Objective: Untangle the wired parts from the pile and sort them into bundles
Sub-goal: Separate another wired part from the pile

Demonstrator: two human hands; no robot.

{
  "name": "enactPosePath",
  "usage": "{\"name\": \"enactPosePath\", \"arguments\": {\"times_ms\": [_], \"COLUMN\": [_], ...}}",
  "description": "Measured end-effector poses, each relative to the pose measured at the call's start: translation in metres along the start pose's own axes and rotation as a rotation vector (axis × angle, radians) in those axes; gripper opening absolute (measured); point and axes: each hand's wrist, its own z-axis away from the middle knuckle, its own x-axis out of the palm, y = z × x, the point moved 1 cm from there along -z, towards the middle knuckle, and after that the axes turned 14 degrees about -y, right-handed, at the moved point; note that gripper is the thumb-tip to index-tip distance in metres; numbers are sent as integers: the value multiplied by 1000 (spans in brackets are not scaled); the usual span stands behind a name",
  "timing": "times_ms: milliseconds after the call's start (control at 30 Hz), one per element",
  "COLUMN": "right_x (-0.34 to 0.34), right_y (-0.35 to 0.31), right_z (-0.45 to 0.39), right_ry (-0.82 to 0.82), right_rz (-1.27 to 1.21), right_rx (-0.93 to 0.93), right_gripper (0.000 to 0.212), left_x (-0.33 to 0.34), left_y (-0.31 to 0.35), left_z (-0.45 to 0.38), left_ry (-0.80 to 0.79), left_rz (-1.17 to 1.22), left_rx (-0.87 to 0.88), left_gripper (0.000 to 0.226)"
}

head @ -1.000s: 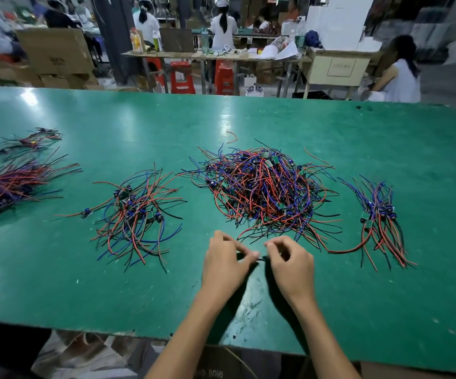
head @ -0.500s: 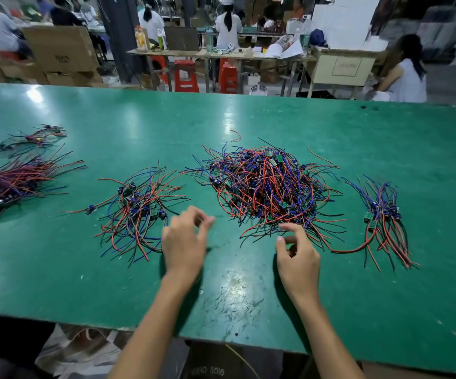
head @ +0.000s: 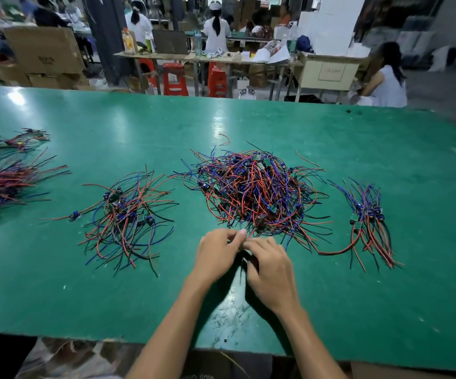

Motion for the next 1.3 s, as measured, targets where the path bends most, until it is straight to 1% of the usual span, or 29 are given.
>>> {"name": "enactPosePath", "arguments": {"times_ms": [33, 67, 133, 200, 267, 333, 367, 433, 467, 533, 567, 600, 667, 733, 800, 900, 967, 1033, 1100, 1167, 1233, 1267, 1300], "right_x": [-2, -5, -8, -8, -7, -7, -7, -6, -6, -5, -6, -7, -8, -9, -12, -17, -17, -16, -15, -16, -16, -15, -15], "right_y": [-1, 1, 6, 11, 15, 18, 20, 23, 22, 19, 18, 18, 18, 19, 21, 26, 27, 27, 28, 30, 30, 29, 26], "right_z": [3, 5, 7, 5, 4, 4, 4, 2, 0, -4, -5, -6, -6, -5, -2, 2, 3, 3, 3, 4, 4, 3, 3], "right_ry": [18, 35, 26, -15, 9, 77, 109, 112, 88, 42, 37, 51, 105, 148, 164, 185, 214, 241, 272, 288, 266, 257, 251], "right_rz": [-68, -188, -512, -775, -898, -898, -858, -745, -706, -674, -675, -686, -750, -899, -1087, -1261, -1263, -1197, -1181, -1201, -1220, -1221, -1218], "right_rx": [0, 34, 139, 186, 207, 258, 308, 403, 431, 483, 506, 513, 488, 404, 312, 312, 329, 329, 343, 357, 353, 336, 314], "right_gripper": [36, 39, 38, 32, 27, 24, 21, 13, 12, 36, 44, 44, 30, 18, 19, 21, 24, 24, 21, 20, 21, 22, 20], "left_x": [4, 6, 5, 2, 1, 1, 1, 1, 1, 1, 1, 3, 4, 4, 3, 5, 6, 8, 8, 9, 10, 10, 12], "left_y": [1, 0, -1, 1, 2, 4, 6, 7, 7, 6, 5, 3, 1, 1, 1, 5, 10, 13, 12, 12, 15, 17, 20], "left_z": [0, 0, 2, 4, 6, 9, 11, 16, 19, 27, 31, 34, 38, 39, 39, 38, 39, 40, 41, 42, 42, 42, 40], "left_ry": [-12, -16, -34, -60, -52, -11, 2, -12, -38, -89, -92, -76, -27, 8, 22, 34, 51, 74, 77, 46, 0, -27, -63], "left_rz": [87, 169, 274, 309, 310, 294, 293, 309, 312, 272, 226, 173, 78, 13, -23, -26, -70, -111, -51, 29, -8, -27, -10], "left_rx": [-9, -11, 0, -1, 6, 33, 52, 122, 160, 221, 250, 271, 269, 225, 185, 157, 140, 119, 106, 107, 125, 140, 166], "left_gripper": [37, 34, 28, 25, 22, 18, 18, 15, 13, 9, 7, 5, 5, 8, 8, 9, 11, 14, 15, 21, 38, 42, 40]}}
